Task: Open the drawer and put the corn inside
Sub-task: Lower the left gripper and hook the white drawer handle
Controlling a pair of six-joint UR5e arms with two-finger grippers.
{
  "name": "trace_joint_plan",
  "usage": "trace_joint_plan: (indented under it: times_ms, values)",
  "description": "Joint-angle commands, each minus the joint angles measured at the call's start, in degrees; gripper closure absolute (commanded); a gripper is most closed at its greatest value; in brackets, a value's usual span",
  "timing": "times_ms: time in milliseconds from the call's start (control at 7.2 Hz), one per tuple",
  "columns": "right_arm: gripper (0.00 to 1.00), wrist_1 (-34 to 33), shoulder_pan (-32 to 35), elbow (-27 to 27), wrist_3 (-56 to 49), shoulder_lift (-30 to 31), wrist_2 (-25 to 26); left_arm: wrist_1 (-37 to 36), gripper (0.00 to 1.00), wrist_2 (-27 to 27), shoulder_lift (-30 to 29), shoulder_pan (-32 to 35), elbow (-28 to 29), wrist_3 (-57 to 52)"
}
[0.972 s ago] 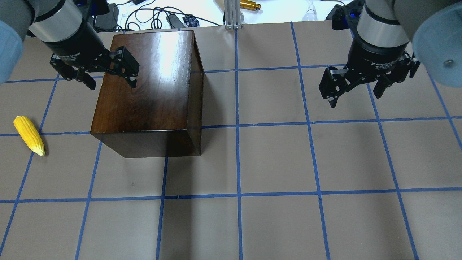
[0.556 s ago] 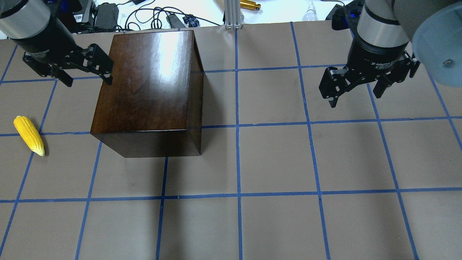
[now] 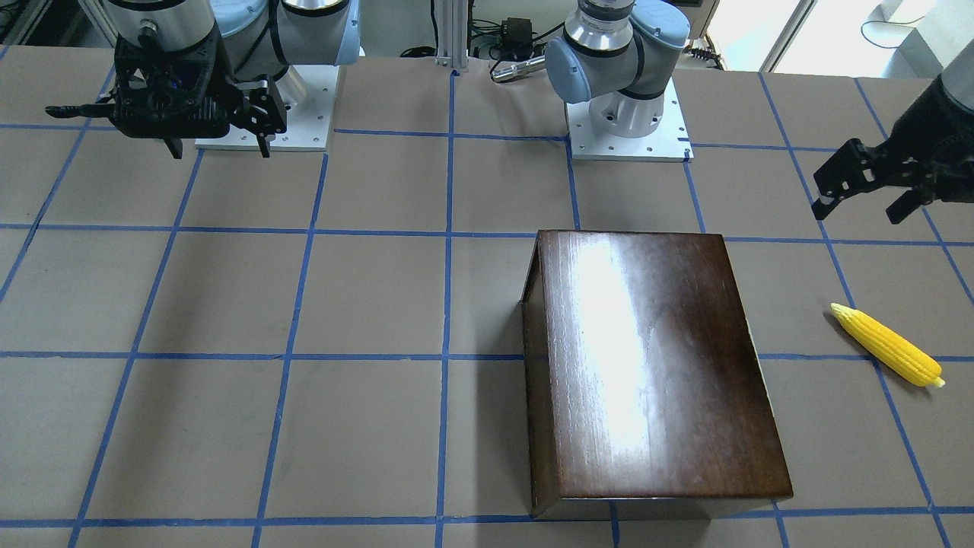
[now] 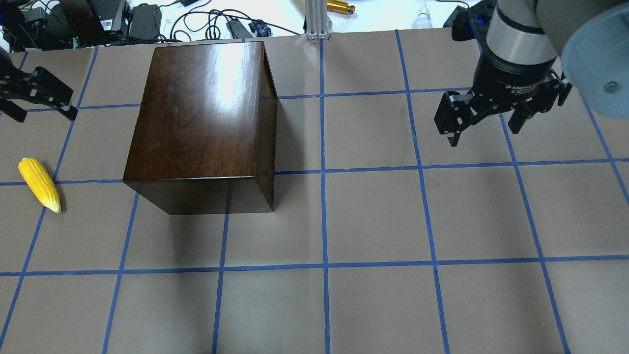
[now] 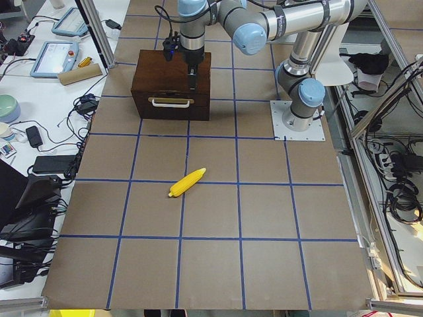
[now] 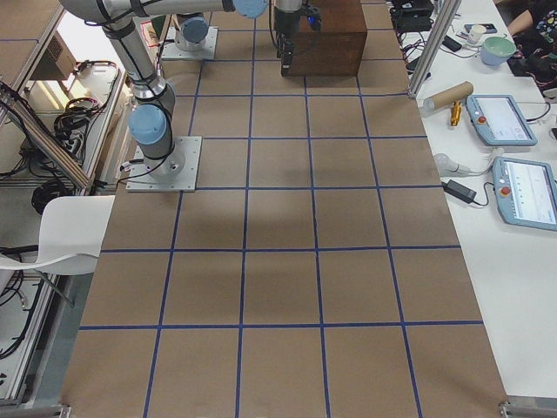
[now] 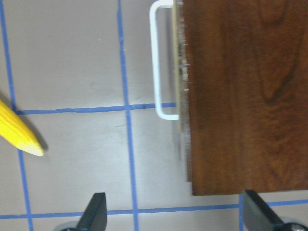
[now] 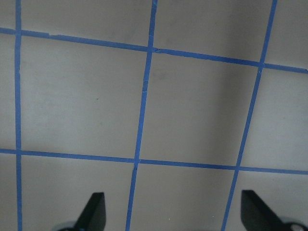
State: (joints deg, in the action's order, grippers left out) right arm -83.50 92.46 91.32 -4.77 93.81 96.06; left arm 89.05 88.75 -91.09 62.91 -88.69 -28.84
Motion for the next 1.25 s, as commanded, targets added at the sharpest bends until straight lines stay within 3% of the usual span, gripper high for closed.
trace_joint_plan:
  times_ms: [0, 556, 833, 1111]
  values:
    - [0.00, 0.00, 0.00, 0.00, 0.03, -0.03, 0.00, -4.05, 0.00, 0.02, -4.77, -3.23, -0.61, -4.48]
    - [0.00, 0.00, 0.00, 0.00, 0.03, 0.05, 0.00, -11.59, 0.00, -0.07, -18.13, -3.32, -0.44, -4.30]
    - [0.00, 0.00, 0.00, 0.00, -0.06, -0.03, 0.00, -12.93, 0.00, -1.21, -21.22, -3.23, -0.52, -4.21]
    - [0.00, 0.00, 0.00, 0.00, -0.06, 0.06, 0.00, -11.72, 0.00, -11.79, -20.62, -3.15, -0.44, -4.74]
